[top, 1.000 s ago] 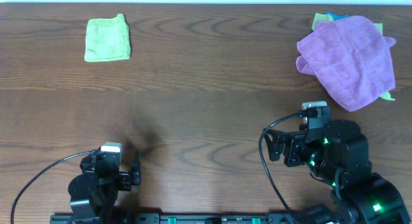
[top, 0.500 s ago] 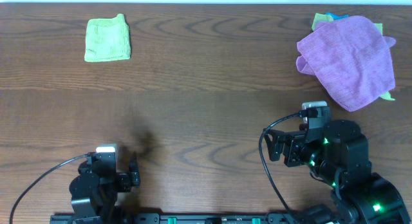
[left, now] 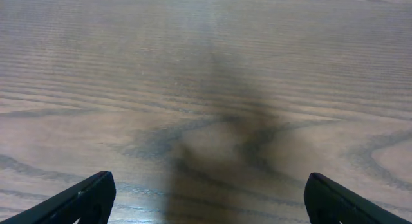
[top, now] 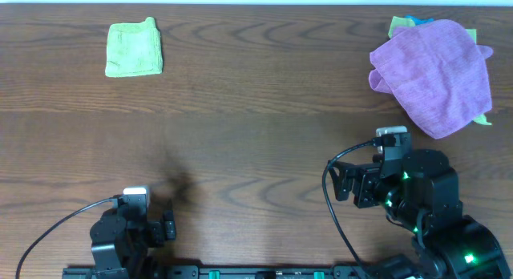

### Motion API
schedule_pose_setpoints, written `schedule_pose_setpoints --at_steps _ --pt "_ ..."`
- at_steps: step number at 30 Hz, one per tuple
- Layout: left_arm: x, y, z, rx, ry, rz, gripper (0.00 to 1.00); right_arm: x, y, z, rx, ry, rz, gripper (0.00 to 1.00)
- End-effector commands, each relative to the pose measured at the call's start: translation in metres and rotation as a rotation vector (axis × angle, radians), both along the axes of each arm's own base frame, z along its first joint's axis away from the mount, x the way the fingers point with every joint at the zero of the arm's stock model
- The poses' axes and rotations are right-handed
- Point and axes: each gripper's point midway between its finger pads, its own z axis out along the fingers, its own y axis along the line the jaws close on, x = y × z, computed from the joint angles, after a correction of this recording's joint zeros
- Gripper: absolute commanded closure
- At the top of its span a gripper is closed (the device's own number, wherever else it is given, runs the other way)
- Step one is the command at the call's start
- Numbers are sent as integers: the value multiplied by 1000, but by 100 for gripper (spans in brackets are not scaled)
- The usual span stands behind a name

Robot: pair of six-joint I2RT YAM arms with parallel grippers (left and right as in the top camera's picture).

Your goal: Fold the cloth

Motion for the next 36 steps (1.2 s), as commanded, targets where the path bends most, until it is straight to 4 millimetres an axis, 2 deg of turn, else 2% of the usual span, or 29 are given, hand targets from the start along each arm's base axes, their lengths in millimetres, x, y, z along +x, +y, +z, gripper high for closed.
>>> schedule_pose_setpoints --at_steps 1,6,10,15,20,24,28,36 --pt "-3 -1 -3 -4 10 -1 5 0 -2 -1 9 7 -17 1" --pt "-3 -1 -3 -4 10 -1 5 -14 -9 -14 -32 75 -17 1" --pt "-3 -1 -3 -4 10 -1 5 -8 -32 -14 -94 11 -107 1" --pt "-3 -1 -3 -4 10 -1 5 3 -47 -15 -199 -142 -76 1" --pt "-3 -1 -3 -4 10 -1 5 4 -68 -39 -243 -214 -135 1" --pt "-3 -1 -3 -4 10 -1 5 1 -85 -67 -266 -241 -195 1" --pt "-3 -1 -3 -4 10 -1 5 -1 -93 -93 -278 -258 -226 1" --pt "-3 -1 -3 -4 10 -1 5 -2 -97 -117 -264 -266 -244 1"
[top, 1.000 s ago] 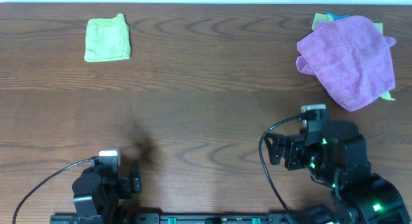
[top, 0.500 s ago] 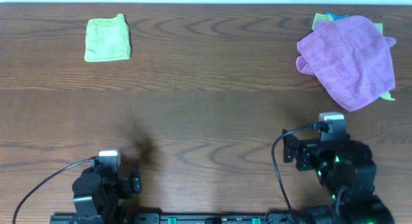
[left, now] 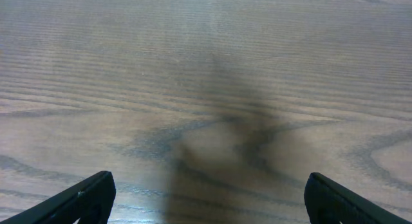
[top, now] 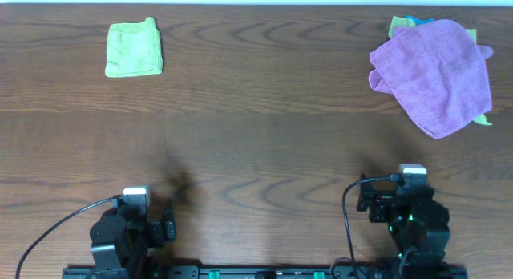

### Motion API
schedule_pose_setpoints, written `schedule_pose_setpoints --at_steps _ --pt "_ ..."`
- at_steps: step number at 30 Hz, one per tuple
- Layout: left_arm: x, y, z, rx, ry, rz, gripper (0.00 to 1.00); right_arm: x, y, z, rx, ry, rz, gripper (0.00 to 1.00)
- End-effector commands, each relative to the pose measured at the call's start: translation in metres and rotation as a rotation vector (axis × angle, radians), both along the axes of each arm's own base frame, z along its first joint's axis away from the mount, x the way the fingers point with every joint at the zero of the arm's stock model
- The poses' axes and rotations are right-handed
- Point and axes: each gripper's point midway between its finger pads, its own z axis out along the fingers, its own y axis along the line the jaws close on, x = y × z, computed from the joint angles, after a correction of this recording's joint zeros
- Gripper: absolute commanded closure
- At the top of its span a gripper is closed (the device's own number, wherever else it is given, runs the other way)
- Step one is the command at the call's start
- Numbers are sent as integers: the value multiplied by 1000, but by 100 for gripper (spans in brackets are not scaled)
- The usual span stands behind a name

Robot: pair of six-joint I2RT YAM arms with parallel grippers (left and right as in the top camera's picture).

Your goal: Fold the cloth

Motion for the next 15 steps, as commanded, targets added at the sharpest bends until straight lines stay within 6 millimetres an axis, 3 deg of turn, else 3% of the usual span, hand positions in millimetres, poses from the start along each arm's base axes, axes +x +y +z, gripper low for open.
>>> schedule_pose_setpoints --at_steps 1,15 --pt "-3 -1 -3 -4 13 -1 5 0 1 -5 -8 -3 17 1" --pt "-3 -1 -3 -4 13 -1 5 -4 5 -26 6 14 36 1"
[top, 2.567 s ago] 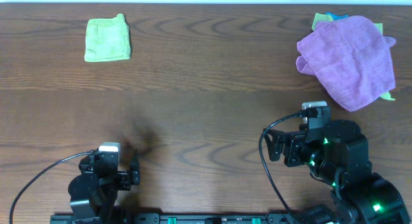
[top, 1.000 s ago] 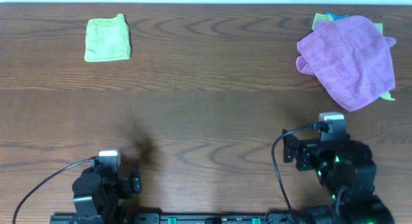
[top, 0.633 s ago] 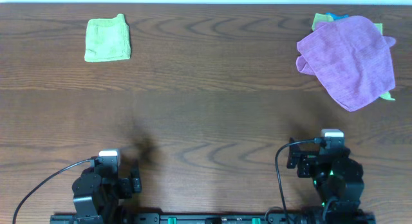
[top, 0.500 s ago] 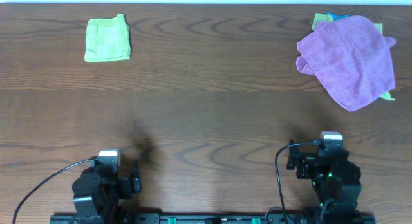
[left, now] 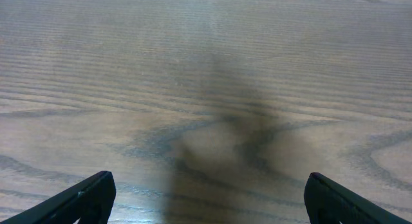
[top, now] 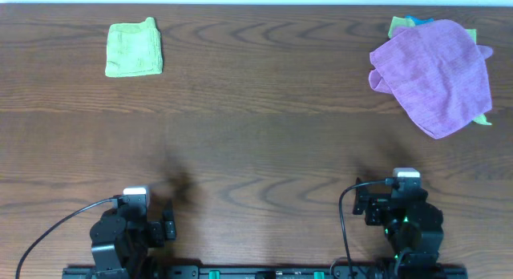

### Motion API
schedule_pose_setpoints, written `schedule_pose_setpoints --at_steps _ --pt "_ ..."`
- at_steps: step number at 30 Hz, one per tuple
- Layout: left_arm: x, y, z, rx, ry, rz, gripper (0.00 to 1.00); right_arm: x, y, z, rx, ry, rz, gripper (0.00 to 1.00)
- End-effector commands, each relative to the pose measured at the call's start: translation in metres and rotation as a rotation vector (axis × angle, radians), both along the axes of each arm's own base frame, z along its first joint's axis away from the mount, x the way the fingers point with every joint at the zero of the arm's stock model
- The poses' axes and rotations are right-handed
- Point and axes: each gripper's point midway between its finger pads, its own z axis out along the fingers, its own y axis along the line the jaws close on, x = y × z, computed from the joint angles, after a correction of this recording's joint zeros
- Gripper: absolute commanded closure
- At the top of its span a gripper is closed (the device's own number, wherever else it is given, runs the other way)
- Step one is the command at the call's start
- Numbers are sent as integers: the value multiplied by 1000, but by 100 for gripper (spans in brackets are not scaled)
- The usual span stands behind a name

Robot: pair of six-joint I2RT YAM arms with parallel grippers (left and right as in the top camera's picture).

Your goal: Fold the cloth

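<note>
A crumpled purple cloth (top: pixel 433 74) lies at the table's far right, covering other cloths. A folded green cloth (top: pixel 134 49) lies flat at the far left. My left gripper (left: pixel 209 177) is open near the front edge, its fingers (left: pixel 90 197) wide apart over bare wood, holding nothing. From overhead the left gripper (top: pixel 151 219) sits at the front left. My right gripper (top: pixel 383 208) sits drawn back at the front right, far from the purple cloth. Its jaws are too small to read.
Edges of green, blue and yellow cloths (top: pixel 401 24) stick out from under the purple one. A dark stain in the wood grain (left: pixel 238 137) lies ahead of the left gripper. Cables (top: pixel 345 231) loop beside both arm bases.
The right arm has settled a little lower and to the left at the front edge. The left arm and both cloths have not moved.
The right arm was stretched out just below the purple cloth, its gripper pointing left. It was then drawn back to the front edge, where it still sits. The left arm stayed open at rest, and the cloths kept their places.
</note>
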Motion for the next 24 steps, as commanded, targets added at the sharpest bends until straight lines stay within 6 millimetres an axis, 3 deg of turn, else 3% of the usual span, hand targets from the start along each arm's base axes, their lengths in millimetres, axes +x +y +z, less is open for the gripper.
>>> schedule_pose_setpoints --at_steps 1,24 --pt "-3 -1 -3 -4 13 -1 5 -1 1 -6 -9 -1 12 1" --pt "-3 -1 -3 -4 13 -1 5 -1 1 -6 -10 -23 16 1"
